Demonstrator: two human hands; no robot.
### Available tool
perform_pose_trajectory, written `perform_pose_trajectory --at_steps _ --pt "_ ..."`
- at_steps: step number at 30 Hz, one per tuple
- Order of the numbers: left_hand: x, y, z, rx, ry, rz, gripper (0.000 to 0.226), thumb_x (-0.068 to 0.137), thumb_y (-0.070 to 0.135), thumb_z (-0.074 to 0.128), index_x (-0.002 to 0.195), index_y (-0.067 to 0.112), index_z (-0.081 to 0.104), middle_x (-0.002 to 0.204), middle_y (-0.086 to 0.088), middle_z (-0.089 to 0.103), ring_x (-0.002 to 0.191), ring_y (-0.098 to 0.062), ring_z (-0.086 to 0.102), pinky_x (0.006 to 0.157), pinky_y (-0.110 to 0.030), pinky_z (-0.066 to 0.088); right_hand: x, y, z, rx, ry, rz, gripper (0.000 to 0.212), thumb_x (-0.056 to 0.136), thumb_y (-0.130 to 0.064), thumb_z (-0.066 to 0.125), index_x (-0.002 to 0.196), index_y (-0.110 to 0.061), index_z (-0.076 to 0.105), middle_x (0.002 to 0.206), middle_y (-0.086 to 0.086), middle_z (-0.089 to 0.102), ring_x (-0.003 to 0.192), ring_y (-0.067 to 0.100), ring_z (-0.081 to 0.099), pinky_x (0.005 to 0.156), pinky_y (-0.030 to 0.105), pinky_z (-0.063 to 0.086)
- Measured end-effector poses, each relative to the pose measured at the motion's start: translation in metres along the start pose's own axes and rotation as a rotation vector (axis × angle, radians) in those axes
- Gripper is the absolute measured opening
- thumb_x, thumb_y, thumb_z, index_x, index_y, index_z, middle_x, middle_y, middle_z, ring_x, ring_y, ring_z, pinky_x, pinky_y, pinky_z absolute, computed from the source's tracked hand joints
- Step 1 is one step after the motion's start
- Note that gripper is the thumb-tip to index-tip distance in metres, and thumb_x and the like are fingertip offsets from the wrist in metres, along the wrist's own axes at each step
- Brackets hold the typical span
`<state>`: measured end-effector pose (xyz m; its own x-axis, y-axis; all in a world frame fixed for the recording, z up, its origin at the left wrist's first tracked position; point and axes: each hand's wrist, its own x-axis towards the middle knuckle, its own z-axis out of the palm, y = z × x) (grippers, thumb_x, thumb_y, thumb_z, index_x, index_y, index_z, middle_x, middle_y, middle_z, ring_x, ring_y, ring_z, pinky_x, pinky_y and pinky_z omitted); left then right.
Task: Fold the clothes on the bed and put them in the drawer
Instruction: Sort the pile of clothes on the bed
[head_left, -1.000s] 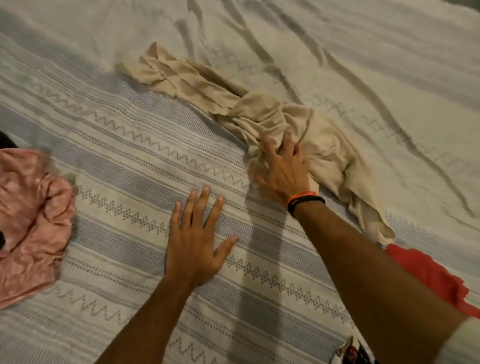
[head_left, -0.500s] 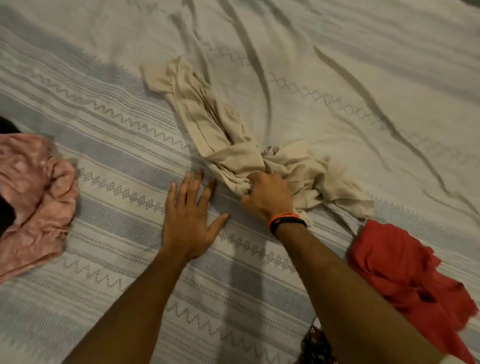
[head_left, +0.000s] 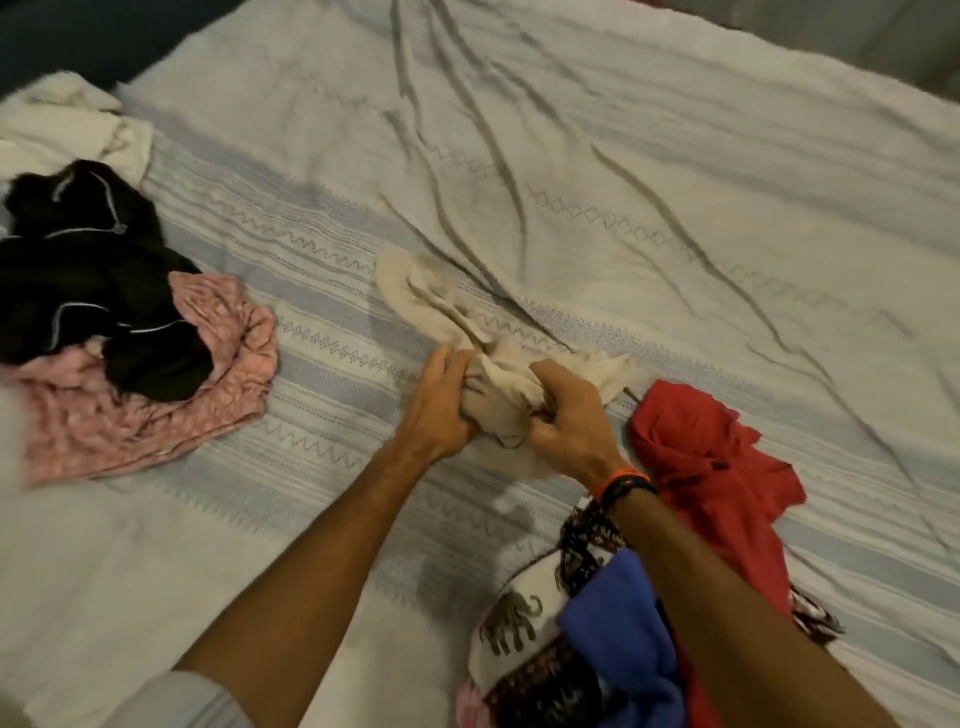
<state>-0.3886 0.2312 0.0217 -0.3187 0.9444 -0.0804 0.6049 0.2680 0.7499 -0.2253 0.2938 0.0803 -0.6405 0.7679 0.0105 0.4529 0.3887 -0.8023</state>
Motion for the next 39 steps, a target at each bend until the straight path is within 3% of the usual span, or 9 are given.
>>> perform_pose_trajectory --at_steps 3,5,7,10,15,19,21,28,39 --pt "-0.037 0.060 -0.020 -0.277 0.086 -0.147 0.023 0.082 0.012 0.055 0.104 0.017 0.056 0.090 0.001 0.064 0.085 -0.019 0.061 0.063 -0.022 0.047 -0.041 -0.021 -0.026 0.038 0.010 0.019 0.060 0.065 -0.015 0.061 0.124 -0.014 0.053 0.114 0.008 0.051 0.104 0.020 0.050 0.089 0.035 0.048" --pt "-0.059 0.104 -0.027 -0.515 0.102 -0.272 0.020 0.094 0.011 0.052 0.112 0.013 0.059 0.096 0.001 0.066 0.087 -0.011 0.061 0.067 -0.013 0.049 -0.069 -0.034 -0.040 0.096 -0.025 0.076 0.105 0.058 -0.021 0.081 0.149 -0.027 0.030 0.137 0.005 0.039 0.124 0.015 0.041 0.103 0.021 0.041" --pt "-0.087 0.146 -0.034 -0.696 0.075 -0.345 0.024 0.101 0.011 0.047 0.121 0.012 0.061 0.109 -0.001 0.067 0.097 -0.011 0.062 0.077 -0.010 0.051 -0.098 -0.051 -0.054 0.190 0.010 0.072 0.118 0.053 -0.027 0.091 0.151 -0.031 0.025 0.139 -0.003 0.046 0.125 0.011 0.048 0.102 0.023 0.045" --pt "-0.129 0.183 -0.045 -0.709 0.031 -0.281 0.040 0.092 0.004 0.055 0.130 0.016 0.056 0.122 -0.003 0.064 0.109 -0.016 0.061 0.092 -0.027 0.054 -0.133 -0.072 -0.073 0.268 0.179 -0.039 0.086 0.064 -0.015 0.089 0.137 -0.029 0.045 0.123 -0.019 0.061 0.113 0.004 0.060 0.094 0.029 0.052" --pt "-0.196 0.200 -0.064 -0.350 -0.071 -0.326 0.075 0.081 0.007 0.078 0.143 0.014 0.037 0.135 -0.005 0.053 0.117 -0.020 0.056 0.096 -0.037 0.052 -0.180 -0.085 -0.102 -0.074 0.342 -0.083 0.075 0.075 -0.004 0.071 0.139 -0.029 0.041 0.126 0.011 0.050 0.103 0.029 0.058 0.077 0.044 0.056" --pt "-0.257 0.185 -0.075 -0.129 -0.071 -0.470 0.076 0.084 0.017 0.078 0.147 0.013 0.034 0.144 -0.009 0.048 0.124 -0.025 0.053 0.091 -0.029 0.048 -0.212 -0.066 -0.115 -0.613 -0.196 0.280 0.086 0.087 -0.019 0.068 0.154 -0.022 0.014 0.149 0.023 0.025 0.130 0.045 0.038 0.100 0.052 0.045" --pt "-0.281 0.175 -0.085 -0.092 -0.089 -0.535 0.077 0.085 0.020 0.077 0.148 0.012 0.033 0.147 -0.011 0.046 0.128 -0.027 0.052 0.096 -0.033 0.048 -0.225 -0.060 -0.112 -0.727 -0.399 0.395 0.081 0.088 -0.027 0.068 0.150 -0.008 0.020 0.147 0.026 0.029 0.129 0.045 0.039 0.105 0.049 0.041" --pt "-0.324 0.135 -0.141 -0.072 -0.003 -0.641 0.070 0.087 0.024 0.074 0.146 0.013 0.037 0.148 -0.011 0.046 0.127 -0.028 0.053 0.095 -0.033 0.048 -0.211 -0.126 -0.060 -0.300 -0.366 0.169 0.050 0.082 -0.024 0.075 0.126 -0.009 0.056 0.120 0.009 0.065 0.107 0.023 0.062 0.093 0.033 0.050" --pt "-0.342 -0.010 -0.275 -0.145 0.175 -0.668 0.051 0.088 0.023 0.074 0.133 0.011 0.052 0.135 -0.007 0.057 0.118 -0.024 0.059 0.095 -0.031 0.048 -0.124 -0.252 0.121 -0.141 -0.323 0.132 0.024 0.086 -0.019 0.074 0.108 -0.016 0.066 0.103 -0.004 0.066 0.084 0.007 0.062 0.083 0.026 0.054"
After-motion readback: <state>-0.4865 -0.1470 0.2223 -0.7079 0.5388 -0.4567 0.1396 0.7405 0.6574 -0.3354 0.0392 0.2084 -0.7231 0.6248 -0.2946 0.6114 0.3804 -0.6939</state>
